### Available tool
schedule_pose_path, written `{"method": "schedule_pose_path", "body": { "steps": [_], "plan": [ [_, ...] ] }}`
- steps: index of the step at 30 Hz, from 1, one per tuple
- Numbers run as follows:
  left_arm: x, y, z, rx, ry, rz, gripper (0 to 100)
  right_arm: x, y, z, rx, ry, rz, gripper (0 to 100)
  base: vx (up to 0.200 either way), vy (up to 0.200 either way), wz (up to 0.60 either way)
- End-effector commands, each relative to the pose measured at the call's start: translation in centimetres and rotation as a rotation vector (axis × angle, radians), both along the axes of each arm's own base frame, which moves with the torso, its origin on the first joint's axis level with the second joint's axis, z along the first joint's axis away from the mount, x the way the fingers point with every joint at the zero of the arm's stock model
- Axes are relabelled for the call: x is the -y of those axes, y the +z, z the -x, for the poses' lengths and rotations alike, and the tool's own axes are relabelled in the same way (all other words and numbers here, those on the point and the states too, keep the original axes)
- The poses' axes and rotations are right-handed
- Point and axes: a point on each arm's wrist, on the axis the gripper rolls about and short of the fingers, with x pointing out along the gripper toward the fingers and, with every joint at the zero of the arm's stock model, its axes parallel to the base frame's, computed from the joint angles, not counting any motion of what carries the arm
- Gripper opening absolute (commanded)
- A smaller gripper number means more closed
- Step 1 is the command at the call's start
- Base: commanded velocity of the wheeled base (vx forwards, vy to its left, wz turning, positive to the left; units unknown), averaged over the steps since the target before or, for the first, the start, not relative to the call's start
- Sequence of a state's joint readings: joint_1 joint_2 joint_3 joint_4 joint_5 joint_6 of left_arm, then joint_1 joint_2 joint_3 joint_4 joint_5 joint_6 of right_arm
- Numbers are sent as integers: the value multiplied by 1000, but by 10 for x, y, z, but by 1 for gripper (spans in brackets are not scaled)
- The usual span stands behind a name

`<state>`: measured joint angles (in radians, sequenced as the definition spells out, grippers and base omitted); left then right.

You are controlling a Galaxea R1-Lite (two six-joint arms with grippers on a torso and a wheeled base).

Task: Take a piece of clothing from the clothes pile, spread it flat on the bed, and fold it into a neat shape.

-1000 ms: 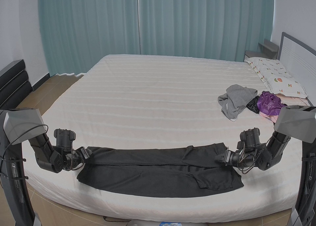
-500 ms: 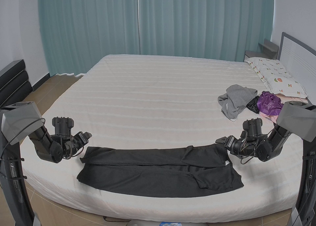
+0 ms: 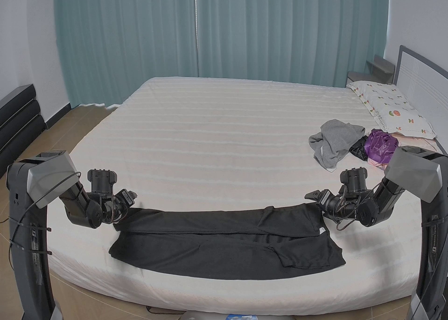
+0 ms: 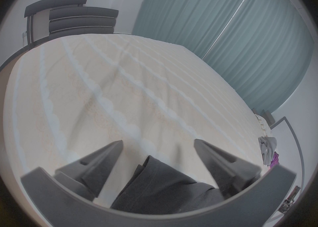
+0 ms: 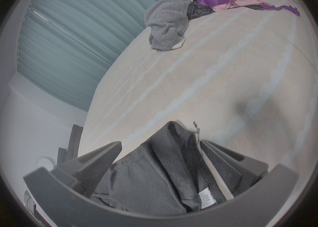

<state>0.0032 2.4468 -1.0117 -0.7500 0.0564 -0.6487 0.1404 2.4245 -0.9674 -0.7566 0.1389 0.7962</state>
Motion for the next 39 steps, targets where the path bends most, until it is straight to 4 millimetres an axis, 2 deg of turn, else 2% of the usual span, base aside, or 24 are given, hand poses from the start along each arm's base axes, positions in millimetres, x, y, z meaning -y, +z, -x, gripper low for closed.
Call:
{"method": "schedule_pose_path", "body": {
  "steps": [1, 17, 24, 25, 32, 39],
  "plan": [
    [0, -8, 1, -19, -1, -3, 0, -1, -6, 0, -11, 2, 2, 100, 0, 0, 0],
    [-21, -7, 1, 62, 140, 23, 0, -2, -11, 3, -21, 4, 8, 100, 0, 0, 0],
    [-26, -4, 2, 64, 85, 85, 0, -2, -9, 3, -20, 4, 3, 100, 0, 0, 0],
    [-26, -3, 3, 66, 63, 101, 100, -2, -9, 3, -19, 6, 1, 100, 0, 0, 0],
    [-24, -9, 10, 40, -110, 107, 100, -2, -8, 3, -19, 5, -3, 100, 0, 0, 0],
    [-23, -12, 13, 28, -148, 94, 100, -2, -8, 2, -17, 2, -7, 100, 0, 0, 0]
  ]
}}
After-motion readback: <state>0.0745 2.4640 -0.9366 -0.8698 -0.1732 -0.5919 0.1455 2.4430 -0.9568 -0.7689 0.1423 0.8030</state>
